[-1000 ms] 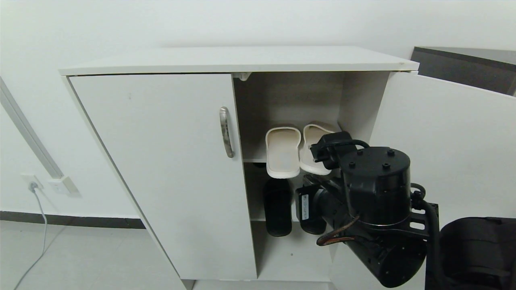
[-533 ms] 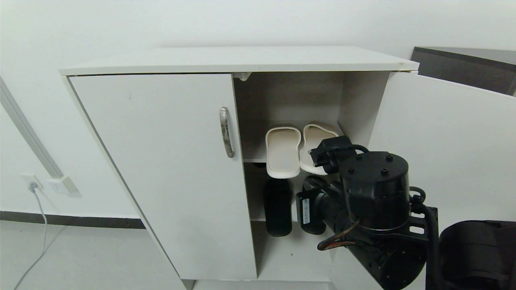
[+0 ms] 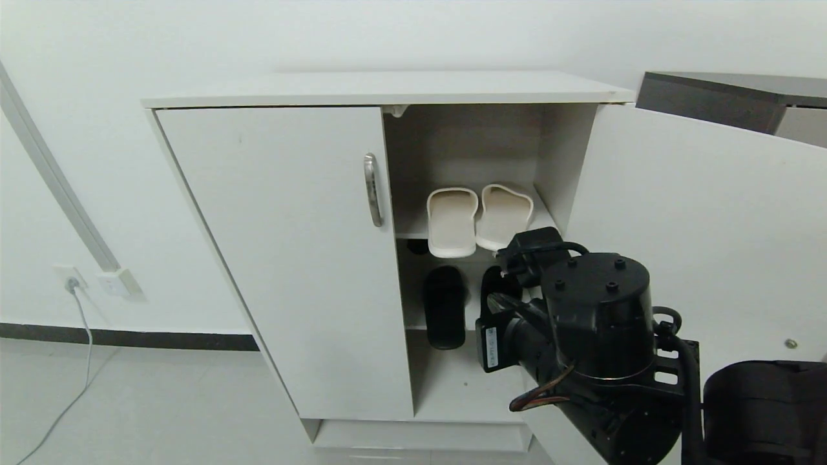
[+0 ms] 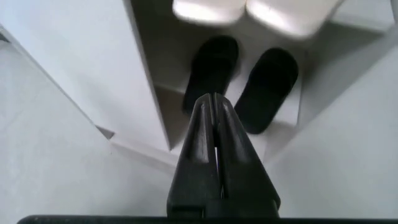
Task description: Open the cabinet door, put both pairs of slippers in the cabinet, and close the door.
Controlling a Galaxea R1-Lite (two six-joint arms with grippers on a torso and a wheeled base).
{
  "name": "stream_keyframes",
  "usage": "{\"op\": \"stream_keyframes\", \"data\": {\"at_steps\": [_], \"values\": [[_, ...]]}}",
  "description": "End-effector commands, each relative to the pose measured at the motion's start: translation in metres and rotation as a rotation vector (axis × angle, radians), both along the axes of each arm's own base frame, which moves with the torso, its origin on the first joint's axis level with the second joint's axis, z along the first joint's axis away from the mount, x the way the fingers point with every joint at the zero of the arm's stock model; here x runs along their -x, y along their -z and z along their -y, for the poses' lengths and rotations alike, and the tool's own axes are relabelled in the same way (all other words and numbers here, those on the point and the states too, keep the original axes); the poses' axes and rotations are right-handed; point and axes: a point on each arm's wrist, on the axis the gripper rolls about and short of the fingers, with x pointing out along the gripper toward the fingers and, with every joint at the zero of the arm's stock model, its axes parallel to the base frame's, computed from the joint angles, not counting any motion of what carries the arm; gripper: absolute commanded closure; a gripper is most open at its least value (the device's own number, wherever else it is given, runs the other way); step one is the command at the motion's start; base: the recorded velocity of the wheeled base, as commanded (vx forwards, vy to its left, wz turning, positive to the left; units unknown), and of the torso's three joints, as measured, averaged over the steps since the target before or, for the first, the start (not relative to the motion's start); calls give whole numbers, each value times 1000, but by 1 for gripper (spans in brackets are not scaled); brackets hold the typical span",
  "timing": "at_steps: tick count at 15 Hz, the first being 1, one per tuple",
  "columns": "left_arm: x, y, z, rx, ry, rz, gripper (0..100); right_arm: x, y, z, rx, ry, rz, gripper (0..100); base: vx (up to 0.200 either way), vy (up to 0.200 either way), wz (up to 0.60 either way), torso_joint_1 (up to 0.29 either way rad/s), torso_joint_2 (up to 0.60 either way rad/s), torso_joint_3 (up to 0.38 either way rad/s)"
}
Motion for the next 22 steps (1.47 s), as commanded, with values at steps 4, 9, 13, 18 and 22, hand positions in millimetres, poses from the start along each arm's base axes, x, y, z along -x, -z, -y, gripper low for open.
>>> {"op": "stream_keyframes", "data": {"at_steps": [4, 9, 13, 18, 22], "values": [[0, 0, 0, 0, 0, -1, 100, 0, 6, 1, 17, 0, -11, 100, -200, 0, 0, 1, 2, 0], [0, 0, 0, 2, 0, -1, 100, -3, 10, 6, 35, 17, -18, 100, -160, 0, 0, 2, 4, 3], [0, 0, 0, 2, 0, -1, 100, -4, 12, 7, 43, 20, -22, 100, 0, 0, 0, 0, 0, 0], [0, 0, 0, 3, 0, -1, 100, -4, 15, 6, 52, 17, -29, 100, 0, 0, 0, 0, 0, 0], [0, 0, 0, 3, 0, -1, 100, -5, 15, 6, 53, 17, -30, 100, 0, 0, 0, 0, 0, 0]]}}
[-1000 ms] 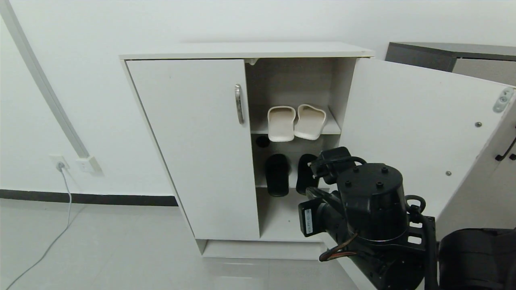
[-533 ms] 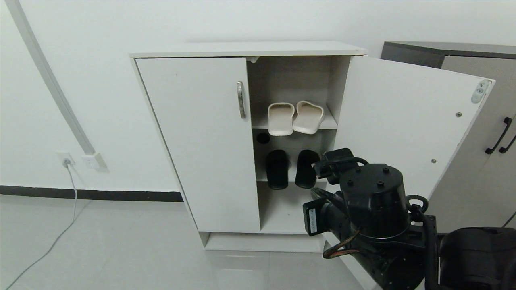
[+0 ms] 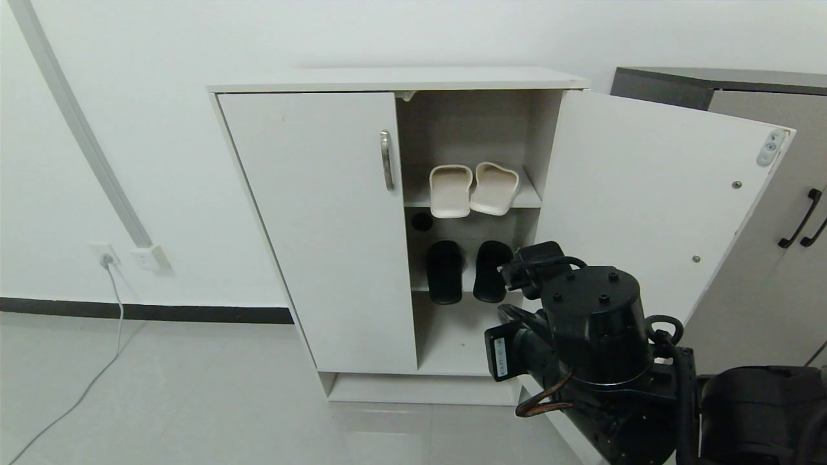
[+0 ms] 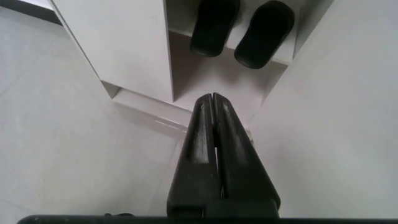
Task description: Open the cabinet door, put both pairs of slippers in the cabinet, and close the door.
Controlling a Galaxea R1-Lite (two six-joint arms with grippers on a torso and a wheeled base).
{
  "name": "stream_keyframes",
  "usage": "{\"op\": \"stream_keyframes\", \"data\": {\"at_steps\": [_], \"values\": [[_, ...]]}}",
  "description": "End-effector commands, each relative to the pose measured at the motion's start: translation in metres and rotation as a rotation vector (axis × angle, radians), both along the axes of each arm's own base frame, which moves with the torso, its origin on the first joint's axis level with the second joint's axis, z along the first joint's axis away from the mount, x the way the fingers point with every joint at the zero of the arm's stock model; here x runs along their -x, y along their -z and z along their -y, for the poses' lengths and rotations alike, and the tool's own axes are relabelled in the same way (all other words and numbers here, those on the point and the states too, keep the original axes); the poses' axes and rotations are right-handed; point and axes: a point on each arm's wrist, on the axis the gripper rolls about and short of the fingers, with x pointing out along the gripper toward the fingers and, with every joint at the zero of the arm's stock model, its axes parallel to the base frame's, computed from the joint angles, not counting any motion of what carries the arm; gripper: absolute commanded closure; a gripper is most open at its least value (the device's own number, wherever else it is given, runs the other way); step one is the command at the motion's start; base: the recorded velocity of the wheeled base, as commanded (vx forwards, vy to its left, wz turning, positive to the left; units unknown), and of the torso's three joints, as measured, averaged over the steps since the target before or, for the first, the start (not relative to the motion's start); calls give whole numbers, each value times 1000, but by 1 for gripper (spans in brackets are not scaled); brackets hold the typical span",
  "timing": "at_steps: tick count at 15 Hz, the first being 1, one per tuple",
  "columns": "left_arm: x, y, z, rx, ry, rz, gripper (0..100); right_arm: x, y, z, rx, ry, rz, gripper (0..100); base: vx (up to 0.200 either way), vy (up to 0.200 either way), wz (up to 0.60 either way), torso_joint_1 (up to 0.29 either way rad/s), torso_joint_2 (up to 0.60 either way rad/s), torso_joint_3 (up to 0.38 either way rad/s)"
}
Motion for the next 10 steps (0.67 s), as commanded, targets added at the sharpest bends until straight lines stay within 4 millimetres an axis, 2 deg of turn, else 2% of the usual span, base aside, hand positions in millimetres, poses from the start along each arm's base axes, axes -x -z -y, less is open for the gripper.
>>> {"op": "stream_keyframes", "data": {"at_steps": [1, 4, 7, 10], "values": [[0, 0, 0, 0, 0, -1, 100, 0, 2, -1, 3, -2, -3, 100, 0, 0, 0, 0, 0, 0], [0, 0, 0, 0, 0, -1, 100, -1, 3, -1, 6, 1, -4, 100, 0, 0, 0, -1, -24, -15], [0, 0, 0, 0, 0, -1, 100, -1, 3, -1, 8, 0, -4, 100, 0, 0, 0, 6, -188, -308], [0, 0, 0, 0, 0, -1, 100, 0, 3, -1, 9, -1, -5, 100, 0, 0, 0, 48, -507, -365]]}}
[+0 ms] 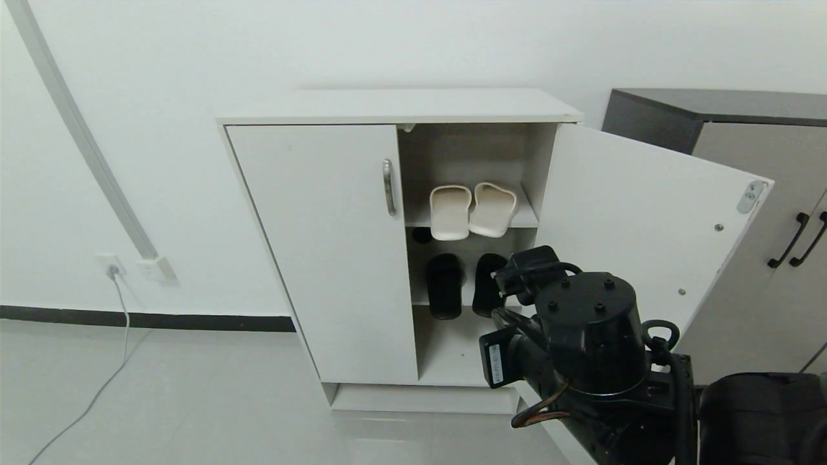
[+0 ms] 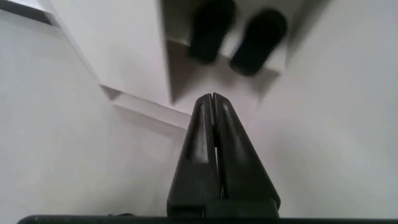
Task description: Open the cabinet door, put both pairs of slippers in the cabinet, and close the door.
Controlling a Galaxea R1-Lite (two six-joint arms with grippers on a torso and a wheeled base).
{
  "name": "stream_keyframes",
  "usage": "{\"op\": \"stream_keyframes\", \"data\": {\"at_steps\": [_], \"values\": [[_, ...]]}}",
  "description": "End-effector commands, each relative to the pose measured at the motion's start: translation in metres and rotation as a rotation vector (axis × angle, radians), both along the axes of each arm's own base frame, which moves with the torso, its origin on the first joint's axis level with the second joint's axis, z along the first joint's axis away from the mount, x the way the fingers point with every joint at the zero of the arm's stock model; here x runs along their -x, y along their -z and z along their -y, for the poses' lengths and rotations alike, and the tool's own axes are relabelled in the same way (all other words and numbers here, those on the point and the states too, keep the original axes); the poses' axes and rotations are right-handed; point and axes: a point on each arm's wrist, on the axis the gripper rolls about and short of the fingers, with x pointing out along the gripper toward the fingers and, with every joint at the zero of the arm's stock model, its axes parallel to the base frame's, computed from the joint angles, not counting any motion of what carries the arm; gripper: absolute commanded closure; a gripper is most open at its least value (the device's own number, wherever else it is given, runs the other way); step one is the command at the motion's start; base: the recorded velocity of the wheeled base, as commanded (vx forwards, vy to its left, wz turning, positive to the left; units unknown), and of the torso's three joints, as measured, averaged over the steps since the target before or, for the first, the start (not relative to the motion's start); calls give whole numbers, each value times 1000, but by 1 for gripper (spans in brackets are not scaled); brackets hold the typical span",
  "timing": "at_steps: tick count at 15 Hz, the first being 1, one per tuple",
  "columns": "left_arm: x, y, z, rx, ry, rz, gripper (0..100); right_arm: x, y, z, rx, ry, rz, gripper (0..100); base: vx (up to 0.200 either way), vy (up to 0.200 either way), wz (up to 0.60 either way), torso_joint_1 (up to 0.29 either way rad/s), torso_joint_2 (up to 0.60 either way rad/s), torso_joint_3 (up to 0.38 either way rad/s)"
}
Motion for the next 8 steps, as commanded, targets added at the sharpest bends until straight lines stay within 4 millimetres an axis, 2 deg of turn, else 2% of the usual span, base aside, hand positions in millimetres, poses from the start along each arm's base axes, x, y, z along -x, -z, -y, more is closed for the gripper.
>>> {"op": "stream_keyframes", "data": {"at_steps": [1, 8], "values": [[0, 0, 0, 0, 1, -2, 100, -1, 1, 0, 3, 3, -1, 100, 0, 0, 0, 32, -491, -364], [0, 0, 0, -1, 1, -2, 100, -1, 1, 0, 3, 3, -1, 100, 0, 0, 0, 131, -463, -337]]}}
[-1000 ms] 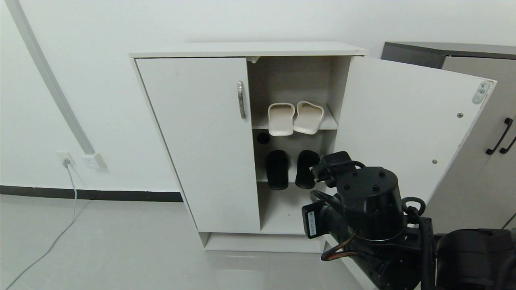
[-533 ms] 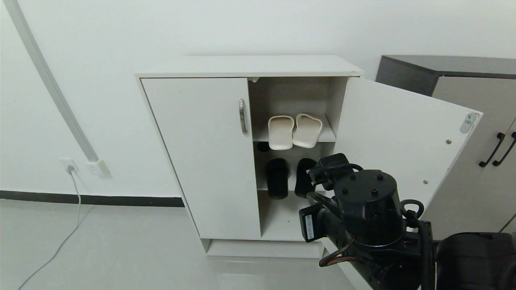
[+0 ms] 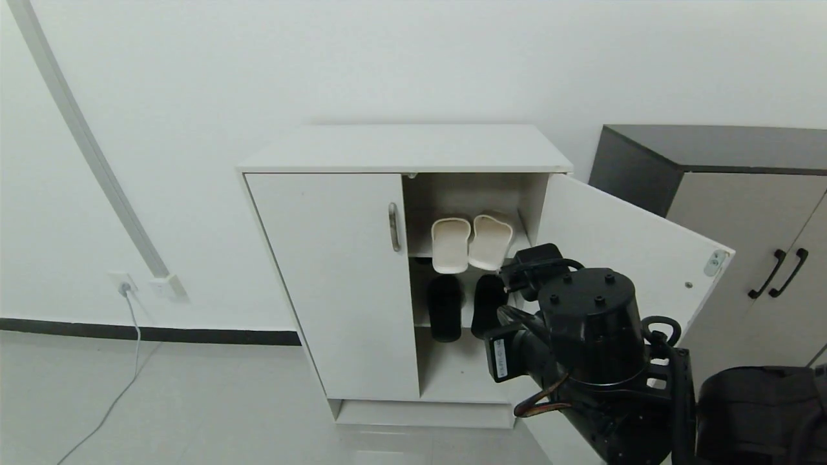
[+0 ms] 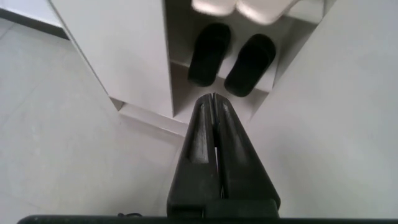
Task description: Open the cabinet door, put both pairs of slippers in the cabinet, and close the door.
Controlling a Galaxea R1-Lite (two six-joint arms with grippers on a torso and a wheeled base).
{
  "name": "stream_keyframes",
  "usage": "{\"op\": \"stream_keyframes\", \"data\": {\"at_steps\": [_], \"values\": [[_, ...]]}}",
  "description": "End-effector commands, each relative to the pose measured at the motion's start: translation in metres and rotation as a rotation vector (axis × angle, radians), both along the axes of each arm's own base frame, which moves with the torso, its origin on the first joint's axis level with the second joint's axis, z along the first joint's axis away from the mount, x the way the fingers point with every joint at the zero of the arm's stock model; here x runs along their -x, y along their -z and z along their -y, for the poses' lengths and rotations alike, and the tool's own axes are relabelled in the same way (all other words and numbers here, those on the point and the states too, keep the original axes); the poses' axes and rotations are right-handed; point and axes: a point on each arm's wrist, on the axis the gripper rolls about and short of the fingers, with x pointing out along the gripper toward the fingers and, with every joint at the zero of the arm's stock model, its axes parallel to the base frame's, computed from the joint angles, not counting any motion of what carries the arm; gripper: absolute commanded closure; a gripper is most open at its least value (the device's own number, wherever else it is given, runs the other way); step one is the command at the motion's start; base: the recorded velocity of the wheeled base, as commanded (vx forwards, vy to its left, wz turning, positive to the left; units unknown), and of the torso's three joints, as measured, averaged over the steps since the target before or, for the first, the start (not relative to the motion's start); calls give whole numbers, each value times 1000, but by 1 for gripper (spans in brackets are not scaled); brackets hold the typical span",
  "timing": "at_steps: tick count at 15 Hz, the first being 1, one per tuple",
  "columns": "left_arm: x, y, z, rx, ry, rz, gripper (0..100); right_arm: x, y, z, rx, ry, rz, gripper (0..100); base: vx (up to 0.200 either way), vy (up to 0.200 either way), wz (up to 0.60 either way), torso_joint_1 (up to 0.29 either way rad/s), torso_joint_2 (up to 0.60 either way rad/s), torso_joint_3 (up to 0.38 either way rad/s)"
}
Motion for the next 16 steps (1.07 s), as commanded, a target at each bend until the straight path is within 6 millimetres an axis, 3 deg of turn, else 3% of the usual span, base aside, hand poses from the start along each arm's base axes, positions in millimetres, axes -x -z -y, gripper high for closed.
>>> {"op": "stream_keyframes", "data": {"at_steps": [1, 16], "values": [[0, 0, 0, 0, 0, -1, 100, 0, 1, -1, 1, -1, -1, 100, 0, 0, 0, 163, -471, -320], [0, 0, 0, 1, 0, -1, 100, 0, 1, 0, 4, 2, -3, 100, 0, 0, 0, 206, -519, -312]]}}
